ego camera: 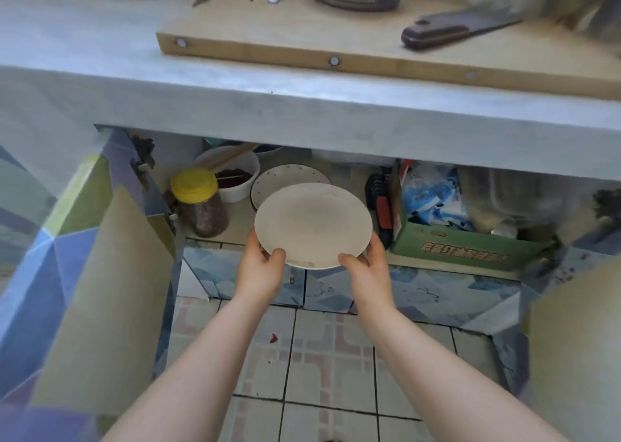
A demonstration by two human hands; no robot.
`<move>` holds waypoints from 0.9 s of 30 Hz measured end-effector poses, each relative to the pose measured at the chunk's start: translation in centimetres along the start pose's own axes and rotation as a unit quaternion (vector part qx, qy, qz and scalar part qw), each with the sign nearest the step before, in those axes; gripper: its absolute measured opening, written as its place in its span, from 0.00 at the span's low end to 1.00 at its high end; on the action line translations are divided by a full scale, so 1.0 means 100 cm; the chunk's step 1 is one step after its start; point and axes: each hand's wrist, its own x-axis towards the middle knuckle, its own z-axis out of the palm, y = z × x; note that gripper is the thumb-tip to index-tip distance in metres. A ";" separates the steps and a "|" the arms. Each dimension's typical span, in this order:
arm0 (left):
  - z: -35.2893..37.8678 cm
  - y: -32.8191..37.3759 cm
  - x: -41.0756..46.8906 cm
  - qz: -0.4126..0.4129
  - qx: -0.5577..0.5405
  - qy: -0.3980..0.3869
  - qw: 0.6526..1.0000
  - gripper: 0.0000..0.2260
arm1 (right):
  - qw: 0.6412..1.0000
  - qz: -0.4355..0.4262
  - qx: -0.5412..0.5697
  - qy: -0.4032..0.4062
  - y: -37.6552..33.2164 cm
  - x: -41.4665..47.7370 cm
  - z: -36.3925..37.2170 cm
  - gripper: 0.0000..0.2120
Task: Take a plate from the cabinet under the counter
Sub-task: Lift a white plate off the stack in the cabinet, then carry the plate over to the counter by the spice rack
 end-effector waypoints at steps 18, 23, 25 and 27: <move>-0.087 0.199 -0.199 -0.024 0.049 -0.080 0.995 0.22 | 0.997 0.049 0.033 0.051 -0.204 -0.212 -0.038 0.30; -0.073 0.252 -0.237 -0.014 0.064 -0.126 0.990 0.21 | 0.993 0.037 0.044 0.103 -0.248 -0.252 -0.074 0.28; -0.061 0.274 -0.252 -0.008 0.064 -0.152 0.986 0.22 | 0.989 0.040 0.050 0.132 -0.264 -0.266 -0.094 0.25; -0.046 0.294 -0.269 0.000 0.065 -0.177 0.982 0.21 | 0.985 0.039 0.054 0.156 -0.281 -0.280 -0.116 0.24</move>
